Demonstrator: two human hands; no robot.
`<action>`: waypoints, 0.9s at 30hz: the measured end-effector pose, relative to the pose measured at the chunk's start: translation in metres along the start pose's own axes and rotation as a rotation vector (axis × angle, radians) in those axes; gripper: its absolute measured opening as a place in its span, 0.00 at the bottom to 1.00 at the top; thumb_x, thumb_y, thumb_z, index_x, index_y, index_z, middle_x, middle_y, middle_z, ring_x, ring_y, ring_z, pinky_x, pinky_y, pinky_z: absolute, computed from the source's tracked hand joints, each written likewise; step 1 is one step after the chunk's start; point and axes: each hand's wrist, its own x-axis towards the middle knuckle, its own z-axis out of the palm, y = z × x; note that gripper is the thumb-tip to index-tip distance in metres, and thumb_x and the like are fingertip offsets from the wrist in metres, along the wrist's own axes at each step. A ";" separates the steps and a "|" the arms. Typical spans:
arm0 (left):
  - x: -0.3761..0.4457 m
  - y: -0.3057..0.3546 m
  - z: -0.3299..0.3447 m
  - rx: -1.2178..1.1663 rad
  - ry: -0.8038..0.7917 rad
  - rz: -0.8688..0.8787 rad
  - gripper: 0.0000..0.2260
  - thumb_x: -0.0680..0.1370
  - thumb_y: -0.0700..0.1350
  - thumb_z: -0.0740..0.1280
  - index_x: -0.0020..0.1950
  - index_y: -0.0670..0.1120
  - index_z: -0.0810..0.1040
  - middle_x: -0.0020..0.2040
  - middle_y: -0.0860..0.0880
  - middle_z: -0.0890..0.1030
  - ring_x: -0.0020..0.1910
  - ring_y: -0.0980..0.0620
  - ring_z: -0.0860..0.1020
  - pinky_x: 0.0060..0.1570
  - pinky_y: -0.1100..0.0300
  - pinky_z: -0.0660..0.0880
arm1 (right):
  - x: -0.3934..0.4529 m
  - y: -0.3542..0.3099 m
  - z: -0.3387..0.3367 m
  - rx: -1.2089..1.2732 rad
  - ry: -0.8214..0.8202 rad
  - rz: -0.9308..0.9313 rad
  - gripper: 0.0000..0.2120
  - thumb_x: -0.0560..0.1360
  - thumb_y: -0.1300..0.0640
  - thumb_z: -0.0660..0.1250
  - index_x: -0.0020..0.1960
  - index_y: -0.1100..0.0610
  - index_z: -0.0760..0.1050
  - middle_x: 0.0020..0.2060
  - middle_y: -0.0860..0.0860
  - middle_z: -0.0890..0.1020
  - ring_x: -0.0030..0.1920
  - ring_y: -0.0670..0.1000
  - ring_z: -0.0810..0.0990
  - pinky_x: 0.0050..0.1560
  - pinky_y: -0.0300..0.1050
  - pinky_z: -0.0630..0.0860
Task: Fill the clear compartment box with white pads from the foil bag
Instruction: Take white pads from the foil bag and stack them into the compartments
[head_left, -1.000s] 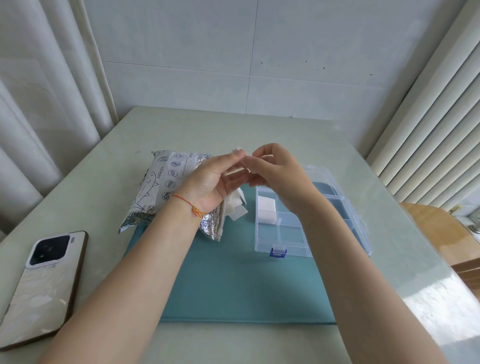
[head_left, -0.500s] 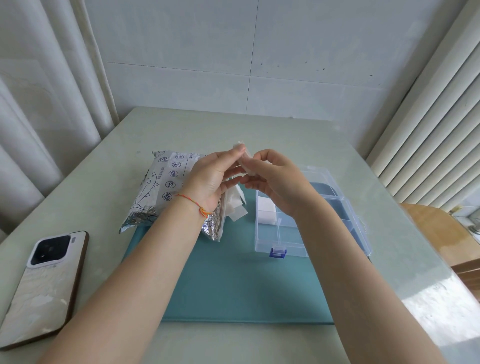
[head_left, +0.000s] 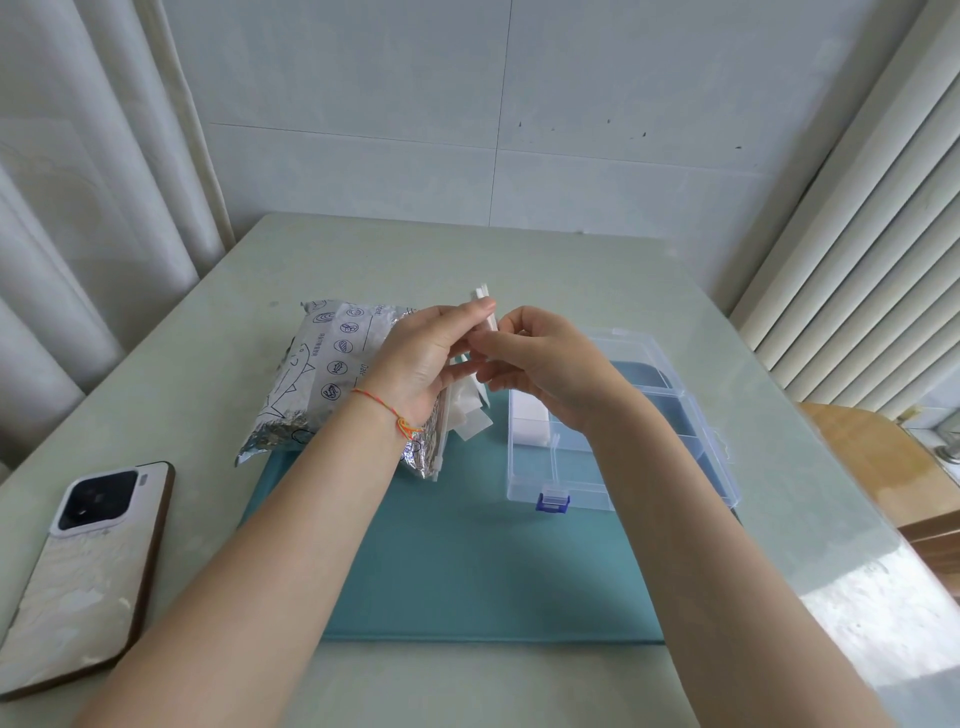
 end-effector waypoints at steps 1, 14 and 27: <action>0.000 0.001 0.000 0.004 0.000 0.002 0.10 0.75 0.48 0.72 0.38 0.45 0.75 0.32 0.51 0.78 0.35 0.53 0.76 0.44 0.55 0.75 | 0.000 0.000 0.000 -0.009 -0.006 -0.001 0.12 0.74 0.61 0.71 0.42 0.58 0.67 0.41 0.62 0.80 0.37 0.53 0.80 0.38 0.43 0.77; -0.002 0.001 0.004 0.028 0.073 0.010 0.11 0.75 0.46 0.71 0.38 0.45 0.72 0.29 0.51 0.76 0.29 0.53 0.75 0.33 0.59 0.73 | 0.001 0.000 0.003 -0.035 -0.018 -0.014 0.14 0.74 0.62 0.72 0.40 0.58 0.66 0.41 0.64 0.79 0.40 0.56 0.83 0.42 0.46 0.80; -0.013 0.012 0.005 -0.006 0.007 -0.020 0.07 0.75 0.44 0.72 0.43 0.45 0.75 0.33 0.49 0.80 0.37 0.48 0.78 0.40 0.55 0.79 | -0.014 -0.015 -0.001 -0.273 -0.041 -0.027 0.15 0.72 0.55 0.75 0.48 0.61 0.71 0.41 0.61 0.83 0.37 0.53 0.82 0.39 0.45 0.79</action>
